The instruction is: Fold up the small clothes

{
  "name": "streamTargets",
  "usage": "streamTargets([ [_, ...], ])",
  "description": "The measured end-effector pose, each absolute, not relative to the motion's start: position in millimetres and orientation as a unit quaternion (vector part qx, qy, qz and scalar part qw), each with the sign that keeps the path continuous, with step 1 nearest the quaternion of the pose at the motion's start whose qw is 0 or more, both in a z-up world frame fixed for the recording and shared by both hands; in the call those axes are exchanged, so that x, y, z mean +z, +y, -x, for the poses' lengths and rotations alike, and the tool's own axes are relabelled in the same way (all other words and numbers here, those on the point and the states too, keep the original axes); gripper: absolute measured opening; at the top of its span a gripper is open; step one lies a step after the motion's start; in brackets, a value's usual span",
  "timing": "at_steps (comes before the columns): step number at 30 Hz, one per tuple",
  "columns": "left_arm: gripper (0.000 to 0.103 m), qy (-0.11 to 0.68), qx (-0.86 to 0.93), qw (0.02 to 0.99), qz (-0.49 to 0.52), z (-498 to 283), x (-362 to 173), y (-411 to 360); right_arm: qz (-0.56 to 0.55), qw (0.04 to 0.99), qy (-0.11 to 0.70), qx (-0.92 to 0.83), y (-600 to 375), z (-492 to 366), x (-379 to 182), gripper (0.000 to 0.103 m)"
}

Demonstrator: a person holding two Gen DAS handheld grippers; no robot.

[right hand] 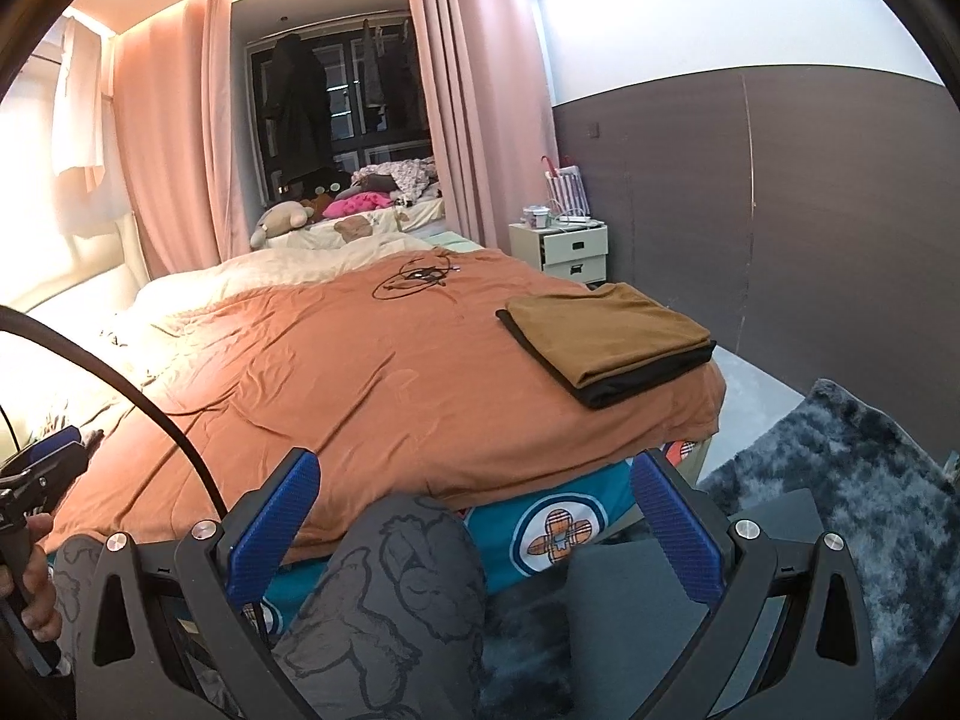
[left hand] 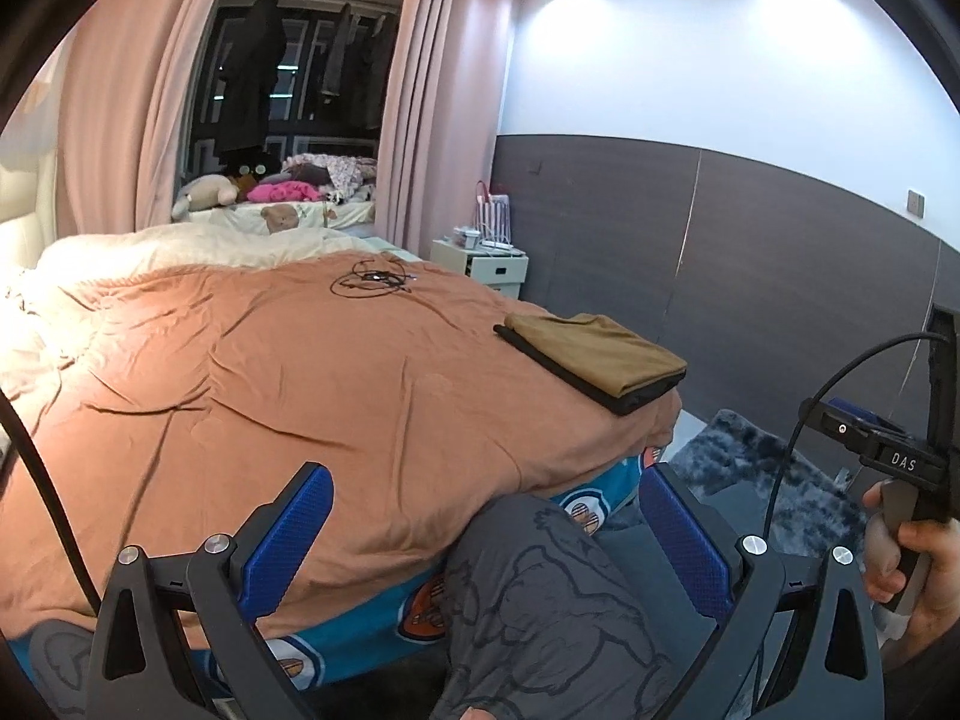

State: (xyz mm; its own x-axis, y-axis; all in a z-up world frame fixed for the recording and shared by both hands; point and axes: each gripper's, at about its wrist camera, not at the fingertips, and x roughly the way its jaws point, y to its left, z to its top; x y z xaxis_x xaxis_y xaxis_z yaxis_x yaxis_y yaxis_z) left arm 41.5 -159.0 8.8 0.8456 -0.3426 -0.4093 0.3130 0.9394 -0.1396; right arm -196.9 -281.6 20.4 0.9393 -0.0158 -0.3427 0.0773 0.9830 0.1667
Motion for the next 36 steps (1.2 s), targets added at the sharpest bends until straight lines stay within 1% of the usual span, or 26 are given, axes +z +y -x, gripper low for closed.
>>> streamTargets([
  [24, 0.103, 0.213, -0.153, 0.964, 0.033, -27, 6, -152, -0.071, 0.981, 0.178, -0.017, -248, 208, 17, 0.103],
  [36, 0.103, 0.211, -0.147, 0.966, 0.024, -19, 9, -158, -0.071, 0.981, 0.178, -0.024, -255, 218, 17, 0.103],
])
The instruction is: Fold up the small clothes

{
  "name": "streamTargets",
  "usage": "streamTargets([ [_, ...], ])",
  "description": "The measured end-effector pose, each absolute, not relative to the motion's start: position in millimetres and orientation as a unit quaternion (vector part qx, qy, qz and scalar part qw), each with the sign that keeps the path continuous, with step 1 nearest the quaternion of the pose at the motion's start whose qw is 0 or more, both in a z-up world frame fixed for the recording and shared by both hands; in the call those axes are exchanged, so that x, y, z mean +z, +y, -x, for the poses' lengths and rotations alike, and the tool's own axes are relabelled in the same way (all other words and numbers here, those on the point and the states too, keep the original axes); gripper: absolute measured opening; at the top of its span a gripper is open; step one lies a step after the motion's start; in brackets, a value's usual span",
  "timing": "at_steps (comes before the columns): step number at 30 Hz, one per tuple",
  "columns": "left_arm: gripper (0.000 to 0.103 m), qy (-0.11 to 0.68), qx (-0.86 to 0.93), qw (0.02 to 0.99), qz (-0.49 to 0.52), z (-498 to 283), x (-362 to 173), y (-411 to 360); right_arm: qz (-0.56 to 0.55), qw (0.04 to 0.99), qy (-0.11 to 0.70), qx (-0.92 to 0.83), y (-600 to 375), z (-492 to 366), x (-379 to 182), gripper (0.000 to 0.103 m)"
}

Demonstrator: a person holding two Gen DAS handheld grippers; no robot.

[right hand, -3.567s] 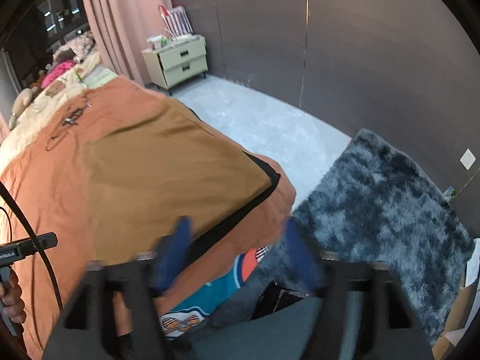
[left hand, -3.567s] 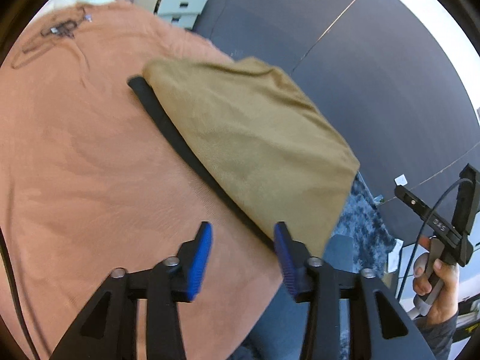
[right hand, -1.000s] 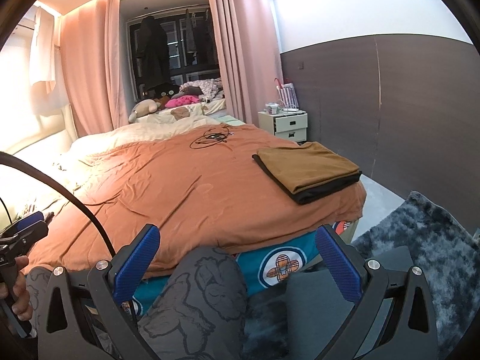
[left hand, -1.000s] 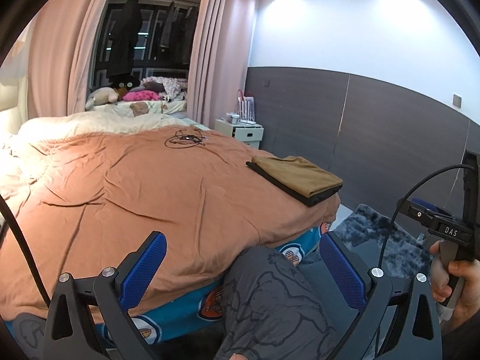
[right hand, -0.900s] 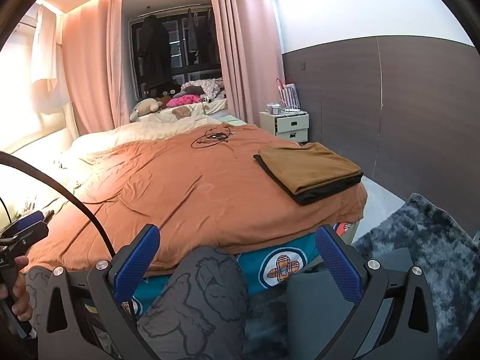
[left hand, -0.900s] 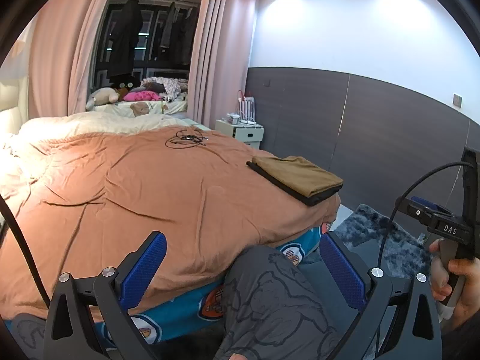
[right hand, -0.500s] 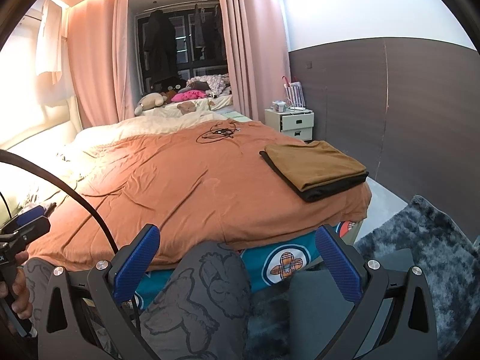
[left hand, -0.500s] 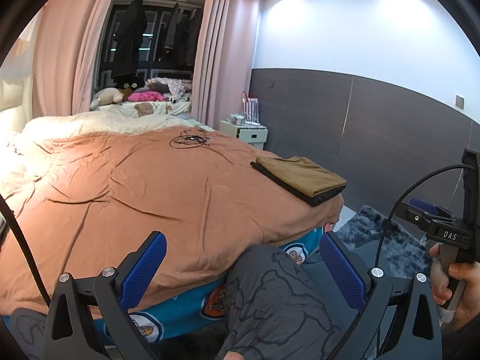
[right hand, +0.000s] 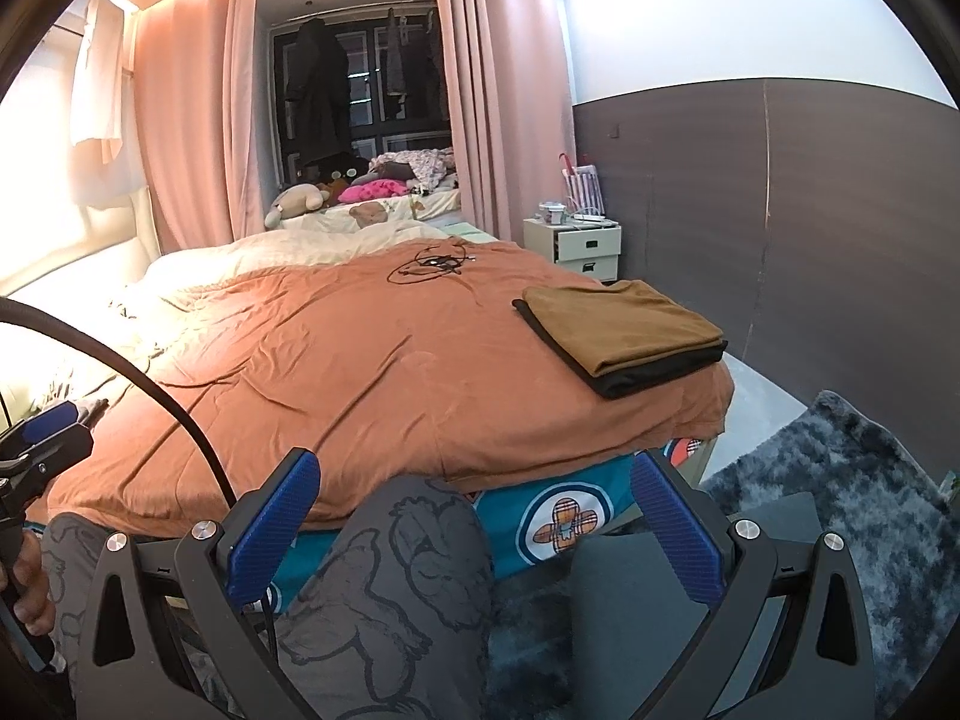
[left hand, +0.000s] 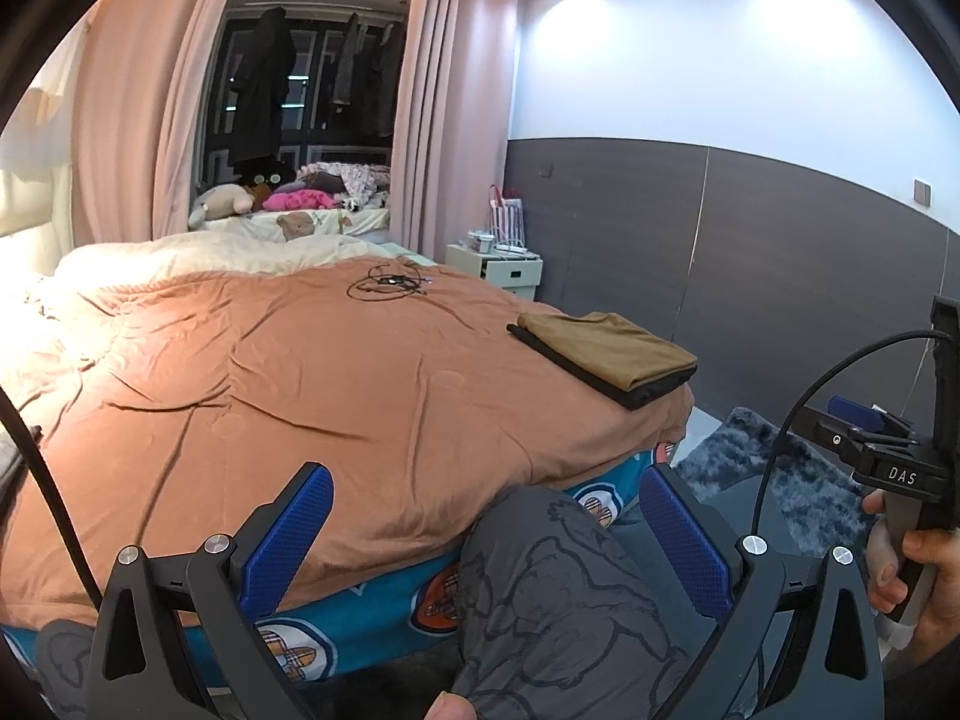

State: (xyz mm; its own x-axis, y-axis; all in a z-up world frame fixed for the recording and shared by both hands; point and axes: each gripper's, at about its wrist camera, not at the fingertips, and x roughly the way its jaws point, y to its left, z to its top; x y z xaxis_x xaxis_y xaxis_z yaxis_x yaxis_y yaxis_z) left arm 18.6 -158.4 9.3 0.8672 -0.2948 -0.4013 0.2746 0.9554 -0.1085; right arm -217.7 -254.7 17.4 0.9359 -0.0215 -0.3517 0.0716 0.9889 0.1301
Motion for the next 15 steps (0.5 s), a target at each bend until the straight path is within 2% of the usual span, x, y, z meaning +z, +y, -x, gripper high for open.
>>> streamTargets([
  [15, 0.103, 0.196, -0.134, 0.971, 0.023, -8, 14, -166, -0.064, 0.984, 0.165, -0.024, -263, 231, 20, 0.103],
])
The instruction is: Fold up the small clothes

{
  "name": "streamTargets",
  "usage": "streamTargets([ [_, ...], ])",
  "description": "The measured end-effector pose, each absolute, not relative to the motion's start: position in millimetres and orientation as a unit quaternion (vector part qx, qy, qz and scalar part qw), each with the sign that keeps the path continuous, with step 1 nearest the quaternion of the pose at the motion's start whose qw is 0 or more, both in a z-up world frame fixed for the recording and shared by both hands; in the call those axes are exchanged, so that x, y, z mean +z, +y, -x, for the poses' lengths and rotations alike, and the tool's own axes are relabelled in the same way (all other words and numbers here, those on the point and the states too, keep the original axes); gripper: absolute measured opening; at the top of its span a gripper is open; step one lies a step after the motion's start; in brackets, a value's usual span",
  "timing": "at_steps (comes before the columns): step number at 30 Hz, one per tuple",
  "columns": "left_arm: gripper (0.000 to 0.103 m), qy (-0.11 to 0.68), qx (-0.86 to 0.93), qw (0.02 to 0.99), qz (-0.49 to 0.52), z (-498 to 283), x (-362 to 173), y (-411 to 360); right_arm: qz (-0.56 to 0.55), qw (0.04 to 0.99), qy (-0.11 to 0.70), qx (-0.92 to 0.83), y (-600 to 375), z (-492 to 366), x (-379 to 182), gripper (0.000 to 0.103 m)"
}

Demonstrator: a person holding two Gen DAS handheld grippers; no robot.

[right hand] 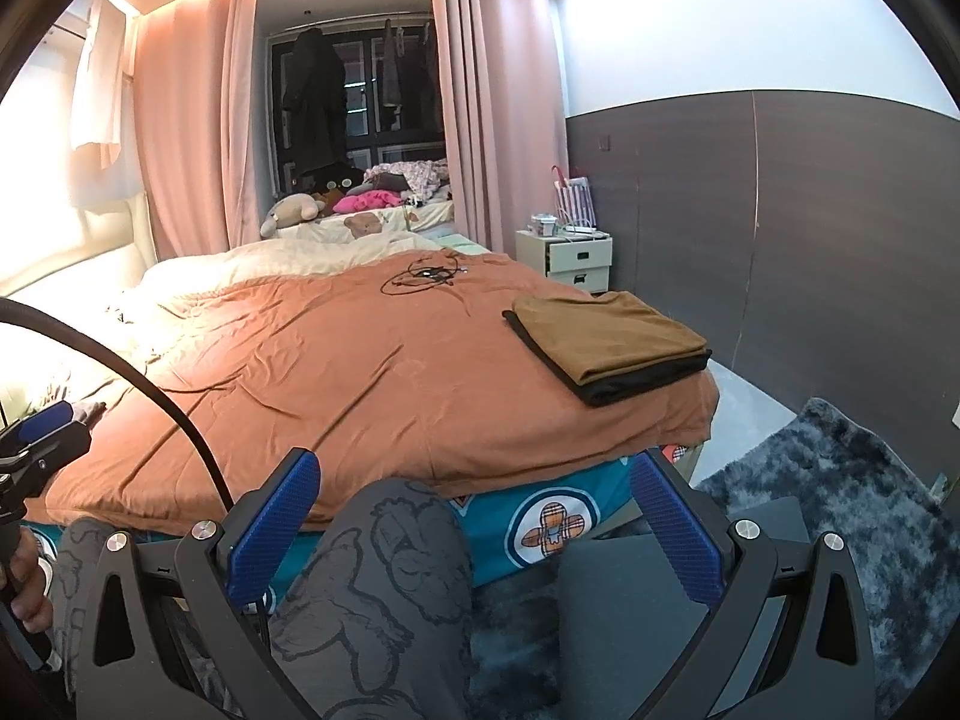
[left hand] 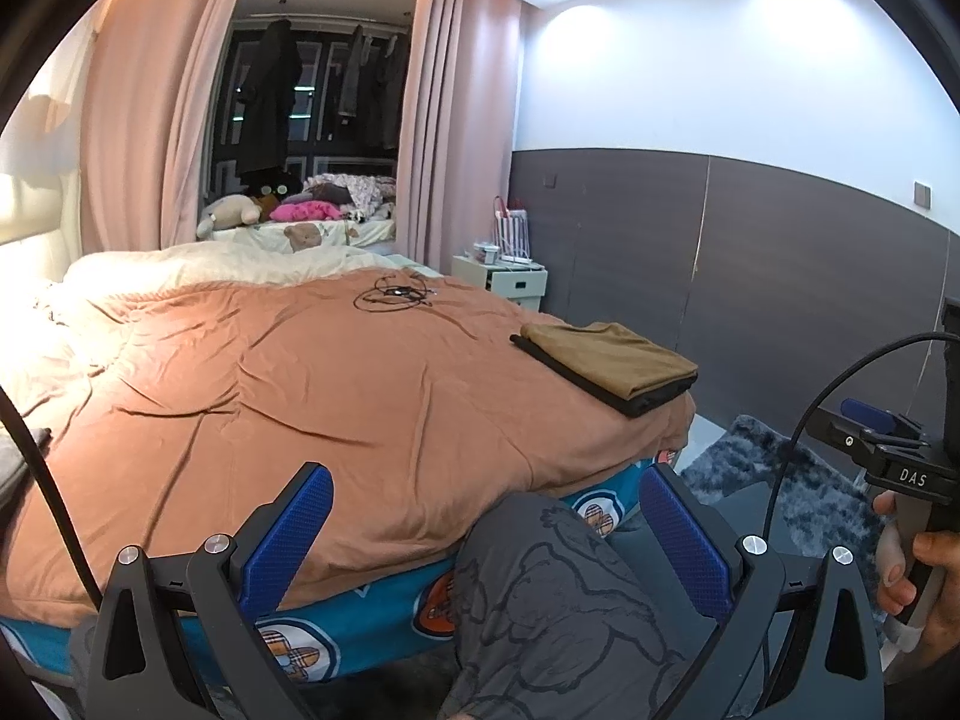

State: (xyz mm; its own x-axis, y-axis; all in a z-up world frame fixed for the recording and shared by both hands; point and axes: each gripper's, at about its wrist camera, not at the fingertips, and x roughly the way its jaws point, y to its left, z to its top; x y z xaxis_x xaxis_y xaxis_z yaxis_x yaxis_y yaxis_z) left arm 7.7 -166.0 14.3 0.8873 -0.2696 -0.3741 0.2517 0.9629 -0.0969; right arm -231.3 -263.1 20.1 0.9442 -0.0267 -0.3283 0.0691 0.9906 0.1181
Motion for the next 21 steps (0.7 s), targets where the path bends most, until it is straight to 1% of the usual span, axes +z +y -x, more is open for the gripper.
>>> streamTargets([
  [21, 0.103, 0.195, -0.144, 0.97, 0.028, -3.5, 13.1, -160.7, -0.06, 0.984, 0.166, -0.022, -268.6, 228.5, 14.4, 0.103],
])
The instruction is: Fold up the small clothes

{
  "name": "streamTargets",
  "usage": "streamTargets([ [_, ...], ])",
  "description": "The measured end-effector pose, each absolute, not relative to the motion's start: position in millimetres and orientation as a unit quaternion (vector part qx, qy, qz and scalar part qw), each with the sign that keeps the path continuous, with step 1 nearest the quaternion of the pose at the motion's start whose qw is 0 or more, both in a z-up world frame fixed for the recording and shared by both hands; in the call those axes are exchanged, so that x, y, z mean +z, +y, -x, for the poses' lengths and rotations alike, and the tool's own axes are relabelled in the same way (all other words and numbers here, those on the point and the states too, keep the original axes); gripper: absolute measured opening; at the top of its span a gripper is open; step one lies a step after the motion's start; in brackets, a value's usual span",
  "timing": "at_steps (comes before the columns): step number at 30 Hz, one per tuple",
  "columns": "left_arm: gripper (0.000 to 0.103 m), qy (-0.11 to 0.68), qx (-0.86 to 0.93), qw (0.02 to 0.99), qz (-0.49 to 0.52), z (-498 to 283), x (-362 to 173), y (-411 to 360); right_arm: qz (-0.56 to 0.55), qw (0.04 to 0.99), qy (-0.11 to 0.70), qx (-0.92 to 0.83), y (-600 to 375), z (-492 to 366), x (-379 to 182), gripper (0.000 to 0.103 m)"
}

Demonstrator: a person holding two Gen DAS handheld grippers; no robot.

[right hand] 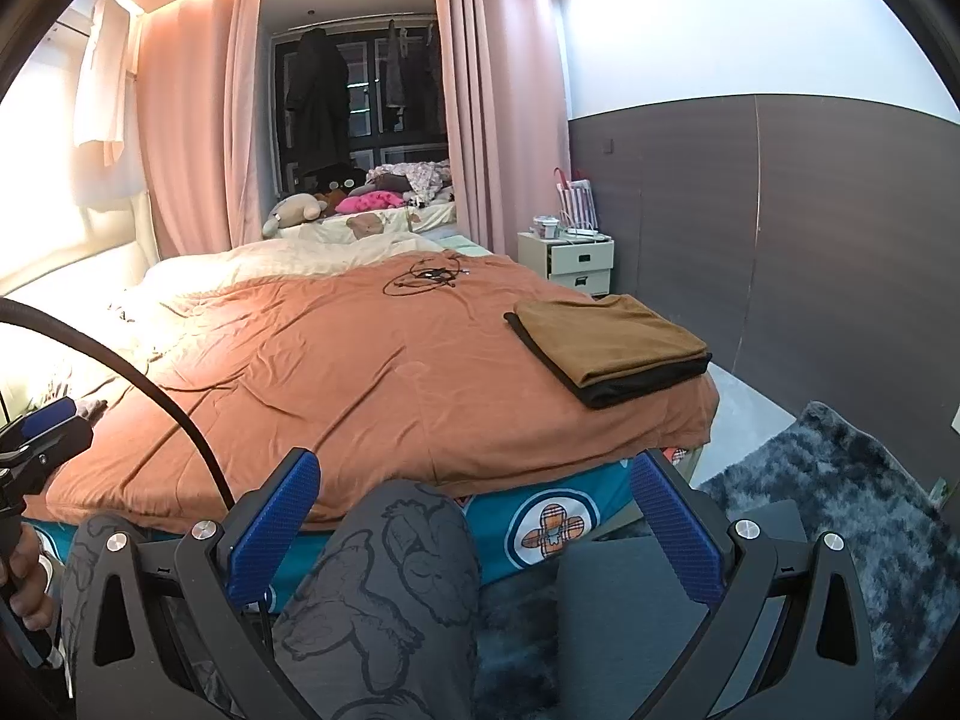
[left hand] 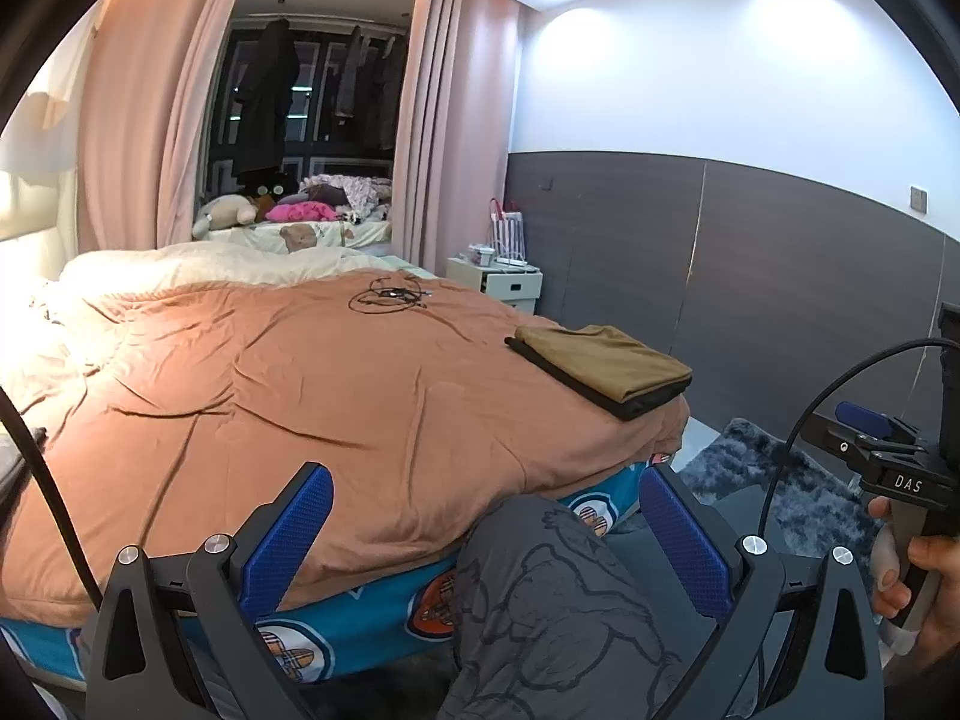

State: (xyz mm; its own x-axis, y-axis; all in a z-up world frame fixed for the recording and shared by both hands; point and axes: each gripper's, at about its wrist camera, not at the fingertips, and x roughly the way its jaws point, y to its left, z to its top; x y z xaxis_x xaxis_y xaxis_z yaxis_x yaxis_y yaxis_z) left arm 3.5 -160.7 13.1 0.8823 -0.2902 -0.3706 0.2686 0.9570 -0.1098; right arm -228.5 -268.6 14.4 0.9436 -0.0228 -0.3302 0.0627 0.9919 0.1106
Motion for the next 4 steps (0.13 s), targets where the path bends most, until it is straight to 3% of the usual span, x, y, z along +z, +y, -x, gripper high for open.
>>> streamTargets([
  [4, 0.103, 0.194, -0.142, 0.97, 0.026, -3.0, 14.0, -158.9, -0.057, 0.984, 0.168, -0.02, -267.1, 226.1, 14.7, 0.103],
])
